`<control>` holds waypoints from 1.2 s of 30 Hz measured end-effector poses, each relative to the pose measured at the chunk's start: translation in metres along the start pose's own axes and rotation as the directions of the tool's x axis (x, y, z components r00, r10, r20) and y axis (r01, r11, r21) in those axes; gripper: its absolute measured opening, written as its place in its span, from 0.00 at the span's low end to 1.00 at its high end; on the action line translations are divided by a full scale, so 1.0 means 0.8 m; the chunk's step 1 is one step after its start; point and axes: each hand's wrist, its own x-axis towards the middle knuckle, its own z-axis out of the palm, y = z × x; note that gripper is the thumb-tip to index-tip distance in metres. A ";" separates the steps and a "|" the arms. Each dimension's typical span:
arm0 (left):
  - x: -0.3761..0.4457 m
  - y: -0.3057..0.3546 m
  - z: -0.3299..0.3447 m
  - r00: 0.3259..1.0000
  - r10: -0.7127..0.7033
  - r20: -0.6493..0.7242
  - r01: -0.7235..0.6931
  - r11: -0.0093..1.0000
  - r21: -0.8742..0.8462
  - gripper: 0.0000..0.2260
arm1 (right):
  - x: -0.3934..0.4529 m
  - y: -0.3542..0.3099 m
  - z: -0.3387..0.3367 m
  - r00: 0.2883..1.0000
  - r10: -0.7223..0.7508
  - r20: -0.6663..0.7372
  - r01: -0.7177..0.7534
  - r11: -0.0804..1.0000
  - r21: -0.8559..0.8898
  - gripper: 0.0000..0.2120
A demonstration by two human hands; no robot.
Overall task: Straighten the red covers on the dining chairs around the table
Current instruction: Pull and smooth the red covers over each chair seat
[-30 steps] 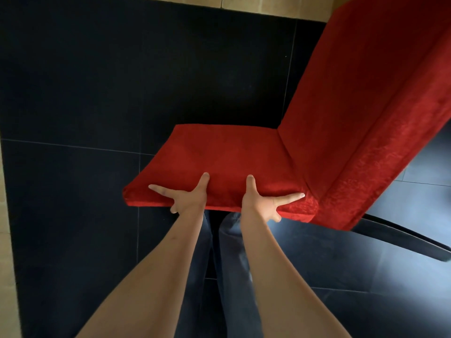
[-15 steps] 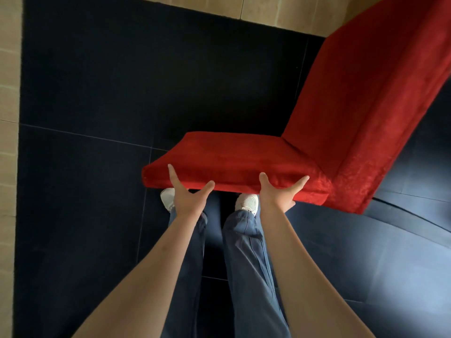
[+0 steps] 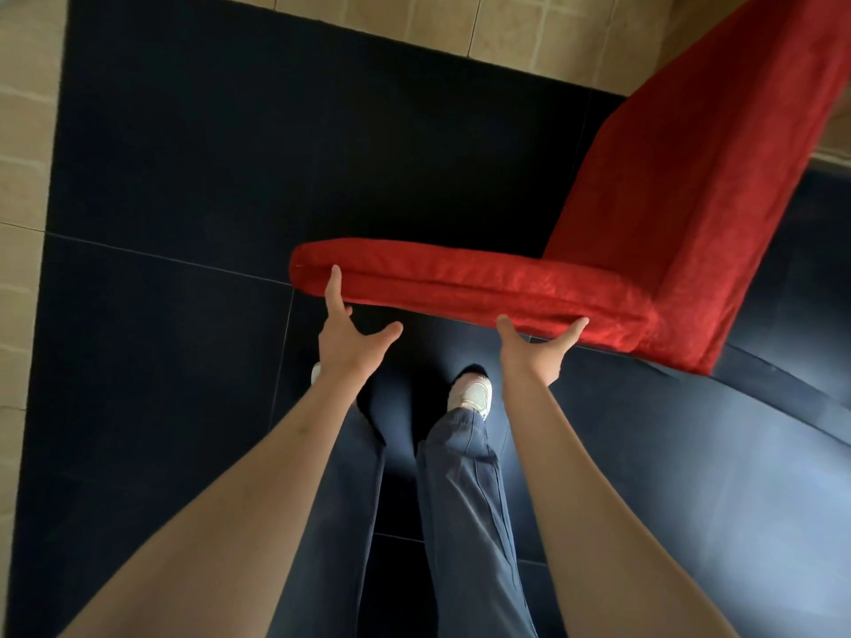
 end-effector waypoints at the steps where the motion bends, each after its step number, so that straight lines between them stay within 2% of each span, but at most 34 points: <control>1: -0.001 0.000 0.002 1.000 0.001 -0.010 -0.001 1.000 -0.015 0.48 | 0.000 -0.001 -0.001 1.000 -0.009 -0.008 0.009 1.000 -0.001 0.52; 4: -0.001 0.007 0.010 0.997 0.013 -0.074 -0.015 0.999 -0.029 0.47 | 0.003 -0.005 -0.003 0.998 -0.042 -0.041 0.040 0.998 -0.043 0.51; 7: 0.005 0.026 0.015 0.985 0.015 -0.170 -0.006 0.998 0.059 0.45 | 0.005 -0.016 -0.001 0.977 -0.208 -0.053 0.193 0.959 -0.208 0.52; 9: 0.009 0.040 0.012 0.977 -0.037 -0.211 0.068 0.987 0.146 0.43 | 0.008 -0.027 0.002 0.939 -0.343 0.020 0.322 0.860 -0.395 0.52; 11: 0.010 0.047 0.008 0.966 -0.041 -0.256 0.110 0.958 0.264 0.42 | 0.011 -0.039 0.006 0.909 -0.392 0.144 0.399 0.713 -0.576 0.51; 14: 0.012 0.050 -0.001 0.950 0.119 -0.289 0.029 0.888 0.459 0.38 | 0.013 -0.054 0.015 0.850 -0.394 0.350 0.517 0.495 -0.698 0.49; 17: 0.025 0.049 -0.015 0.950 0.253 -0.185 -0.090 0.785 0.613 0.37 | 0.010 -0.065 0.030 0.774 -0.367 0.516 0.626 0.317 -0.713 0.49; 20: 0.047 0.048 -0.031 0.964 0.268 0.004 -0.196 0.693 0.694 0.40 | 0.009 -0.076 0.047 0.725 -0.308 0.616 0.683 0.214 -0.698 0.50; 22: 0.061 0.044 -0.041 0.965 0.243 0.100 -0.242 0.671 0.701 0.43 | 0.008 -0.081 0.057 0.695 -0.258 0.671 0.712 0.123 -0.691 0.52; 24: 0.074 0.042 -0.046 0.962 0.224 0.157 -0.271 0.695 0.666 0.45 | 0.010 -0.082 0.065 0.671 -0.241 0.701 0.728 0.036 -0.685 0.54; 27: 0.089 0.038 -0.050 0.952 0.240 0.190 -0.306 0.708 0.637 0.45 | 0.017 -0.080 0.072 0.635 -0.273 0.722 0.732 -0.084 -0.676 0.56; 31: 0.100 0.025 -0.056 0.916 0.344 0.208 -0.396 0.679 0.619 0.45 | 0.027 -0.081 0.074 0.589 -0.329 0.738 0.732 -0.170 -0.660 0.56; 36: 0.101 0.017 -0.056 0.880 0.436 0.191 -0.450 0.631 0.632 0.46 | 0.030 -0.075 0.075 0.576 -0.374 0.726 0.717 -0.196 -0.669 0.55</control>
